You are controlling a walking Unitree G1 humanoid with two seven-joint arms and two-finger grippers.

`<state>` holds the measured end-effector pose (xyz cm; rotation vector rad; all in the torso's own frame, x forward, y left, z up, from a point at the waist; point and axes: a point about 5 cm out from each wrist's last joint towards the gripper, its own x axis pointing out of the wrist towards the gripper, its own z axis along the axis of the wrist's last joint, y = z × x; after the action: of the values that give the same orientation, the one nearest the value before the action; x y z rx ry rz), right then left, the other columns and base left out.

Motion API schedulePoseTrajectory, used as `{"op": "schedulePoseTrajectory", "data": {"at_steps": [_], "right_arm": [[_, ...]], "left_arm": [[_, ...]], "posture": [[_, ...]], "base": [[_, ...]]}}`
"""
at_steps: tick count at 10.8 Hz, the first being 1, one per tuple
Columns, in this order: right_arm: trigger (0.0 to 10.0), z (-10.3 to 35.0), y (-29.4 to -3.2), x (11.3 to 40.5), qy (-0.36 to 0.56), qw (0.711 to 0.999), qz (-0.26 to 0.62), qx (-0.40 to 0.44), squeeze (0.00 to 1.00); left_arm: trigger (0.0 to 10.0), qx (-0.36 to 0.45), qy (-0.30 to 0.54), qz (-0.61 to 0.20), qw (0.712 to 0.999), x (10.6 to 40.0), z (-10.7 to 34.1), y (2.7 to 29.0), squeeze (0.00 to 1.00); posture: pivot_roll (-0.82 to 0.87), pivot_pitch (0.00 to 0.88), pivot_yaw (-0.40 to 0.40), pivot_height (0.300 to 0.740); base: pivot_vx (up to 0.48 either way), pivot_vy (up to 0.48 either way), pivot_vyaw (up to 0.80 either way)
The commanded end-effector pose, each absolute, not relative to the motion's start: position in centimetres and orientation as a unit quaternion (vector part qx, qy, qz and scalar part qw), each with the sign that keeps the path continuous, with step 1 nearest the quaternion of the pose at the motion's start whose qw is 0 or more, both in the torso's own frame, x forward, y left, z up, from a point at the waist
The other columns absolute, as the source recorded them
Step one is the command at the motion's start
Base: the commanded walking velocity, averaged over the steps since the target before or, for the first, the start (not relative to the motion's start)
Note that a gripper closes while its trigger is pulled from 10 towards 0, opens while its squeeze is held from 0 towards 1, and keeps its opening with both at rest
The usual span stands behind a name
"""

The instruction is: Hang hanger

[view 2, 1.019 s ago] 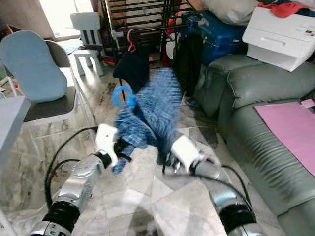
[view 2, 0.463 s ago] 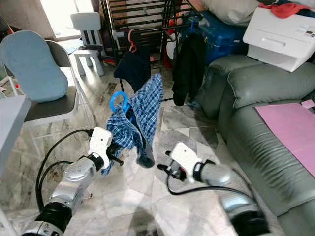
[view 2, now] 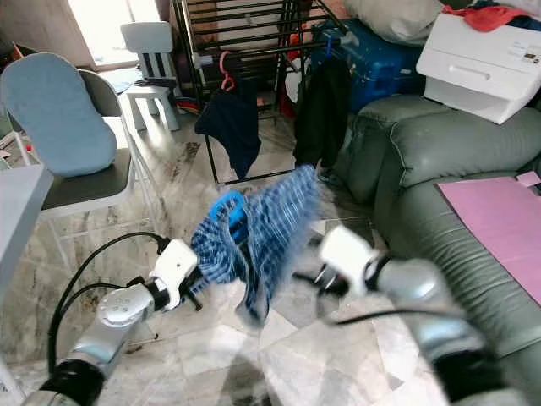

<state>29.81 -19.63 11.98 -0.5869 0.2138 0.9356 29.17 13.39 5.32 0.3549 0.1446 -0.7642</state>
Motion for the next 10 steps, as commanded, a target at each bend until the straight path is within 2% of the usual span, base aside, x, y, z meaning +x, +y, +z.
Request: {"op": "schedulePoseTrajectory", "data": {"at_steps": [1, 2, 4, 6, 7, 8, 9, 10], "right_arm": [[10.0, 13.1, -19.7, 30.1, 0.085, 0.842, 0.449, -0.287, 1.00], [10.0, 13.4, -19.8, 30.0, 0.085, 0.833, 0.460, -0.296, 1.00], [10.0, 15.1, -19.5, 30.8, 0.042, 0.833, 0.456, -0.309, 1.00], [10.0, 15.5, -19.6, 31.1, 0.050, 0.815, 0.478, -0.324, 1.00], [10.0, 15.5, -20.2, 31.2, 0.067, 0.799, 0.494, -0.335, 0.76], [10.0, 15.4, -20.6, 31.3, 0.085, 0.786, 0.508, -0.342, 0.19], [10.0, 15.1, -21.0, 31.4, 0.104, 0.767, 0.521, -0.360, 0.00], [10.0, 14.8, -21.3, 31.5, 0.120, 0.746, 0.530, -0.386, 0.00]], "left_arm": [[0.0, 0.189, 0.066, -0.388, 0.900, 29.1, 5.4, 13.4, 0.00], [0.0, 0.202, 0.069, -0.404, 0.890, 28.8, 5.2, 13.3, 0.00], [0.0, 0.210, 0.071, -0.438, 0.871, 28.4, 4.9, 12.4, 0.00], [0.0, 0.199, 0.064, -0.471, 0.857, 28.0, 5.0, 11.4, 0.00], [0.0, 0.202, 0.058, -0.493, 0.844, 27.6, 5.1, 11.1, 0.00], [0.0, 0.208, 0.052, -0.502, 0.838, 27.5, 5.3, 11.0, 0.00], [0.0, 0.213, 0.045, -0.514, 0.830, 27.3, 5.5, 10.8, 0.00], [0.0, 0.220, 0.039, -0.529, 0.819, 27.0, 5.6, 10.5, 0.00]], "posture": [[-0.15, 0.000, 0.047, 0.740], [-0.15, 0.000, 0.047, 0.740], [-0.15, 0.000, 0.049, 0.740], [-0.15, 0.000, 0.051, 0.740], [-0.14, 0.000, 0.051, 0.740], [-0.14, 0.000, 0.050, 0.740], [-0.14, 0.000, 0.048, 0.740], [-0.14, 0.000, 0.045, 0.740]], "base": [[0.000, 0.000, 0.00], [0.000, 0.000, 0.00], [0.000, 0.000, 0.00], [0.000, 0.000, 0.00], [0.000, 0.000, 0.00], [0.000, 0.000, 0.00], [0.000, 0.000, 0.00], [0.000, 0.000, 0.00]]}}
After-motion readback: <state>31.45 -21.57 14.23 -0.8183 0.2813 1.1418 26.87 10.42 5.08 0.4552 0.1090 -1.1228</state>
